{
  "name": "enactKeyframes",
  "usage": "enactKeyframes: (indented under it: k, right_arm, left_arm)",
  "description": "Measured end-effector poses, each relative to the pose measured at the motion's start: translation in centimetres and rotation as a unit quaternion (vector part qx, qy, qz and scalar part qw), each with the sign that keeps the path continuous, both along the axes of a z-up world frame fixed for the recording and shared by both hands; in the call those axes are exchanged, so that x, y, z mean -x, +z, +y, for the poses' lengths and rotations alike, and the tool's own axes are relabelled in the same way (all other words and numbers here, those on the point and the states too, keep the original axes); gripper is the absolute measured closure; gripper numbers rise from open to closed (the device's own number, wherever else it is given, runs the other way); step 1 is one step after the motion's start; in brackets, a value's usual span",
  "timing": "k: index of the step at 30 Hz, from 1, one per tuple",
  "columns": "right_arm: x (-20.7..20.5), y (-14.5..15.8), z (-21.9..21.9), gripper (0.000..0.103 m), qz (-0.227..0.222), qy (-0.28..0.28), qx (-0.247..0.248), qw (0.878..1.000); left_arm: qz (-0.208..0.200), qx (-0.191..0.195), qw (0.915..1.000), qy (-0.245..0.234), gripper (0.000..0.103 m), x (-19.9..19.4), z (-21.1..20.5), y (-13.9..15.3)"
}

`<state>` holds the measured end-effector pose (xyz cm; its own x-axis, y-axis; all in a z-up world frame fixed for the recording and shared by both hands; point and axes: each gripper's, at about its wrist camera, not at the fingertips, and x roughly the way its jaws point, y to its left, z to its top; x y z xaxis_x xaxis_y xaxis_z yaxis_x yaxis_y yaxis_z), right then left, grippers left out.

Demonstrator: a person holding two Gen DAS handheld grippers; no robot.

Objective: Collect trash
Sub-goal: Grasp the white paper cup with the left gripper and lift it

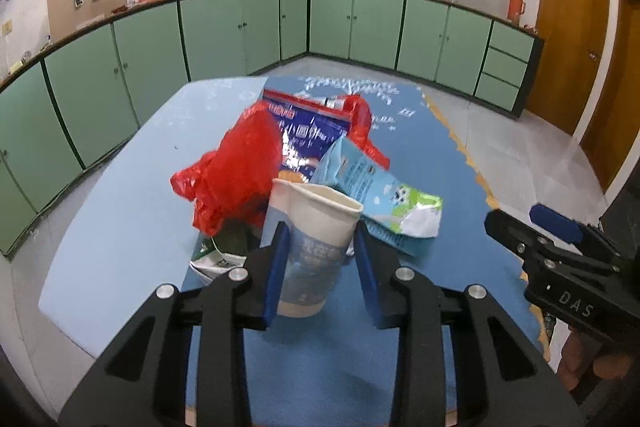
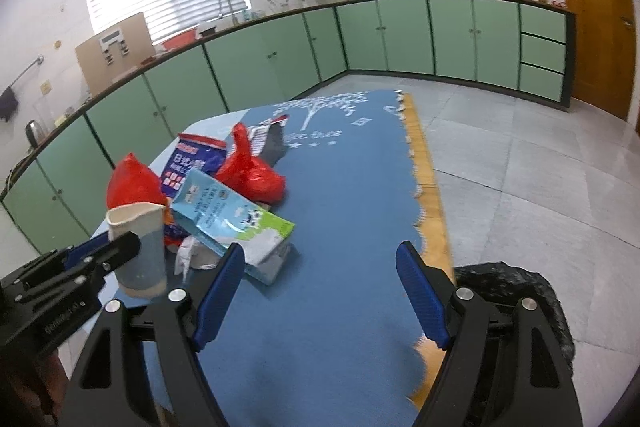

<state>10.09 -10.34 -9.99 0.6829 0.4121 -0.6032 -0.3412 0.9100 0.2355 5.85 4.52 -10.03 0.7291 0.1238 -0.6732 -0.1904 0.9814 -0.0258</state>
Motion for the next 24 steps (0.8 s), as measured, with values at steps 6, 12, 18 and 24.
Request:
enactKeyframes:
  k: [6,12,18,24]
  right_arm:
    - [-0.4,-0.6,0.7,0.026,0.009,0.004,0.002,1.0]
    - [-1.0,-1.2,0.9,0.026,0.019,0.008,-0.001,1.0]
    - [-1.6,-1.6,2.3,0.026,0.021,0.037,-0.002,0.999]
    - [-2.4,-2.5,3.8,0.025,0.033,0.057,0.011,0.998]
  left_arm:
    - [0.023,-0.003,0.9996,0.013,0.066,-0.9,0.9,-1.4]
    - [0.018,0.0,0.9997,0.017,0.072,-1.1,1.1,-1.6]
    - [-0.022,0.013,0.9995,0.018,0.076,-0.4,1.8,0.1]
    - [-0.018,0.011,0.9997,0.008,0.076,-1.0,2.0,-0.6]
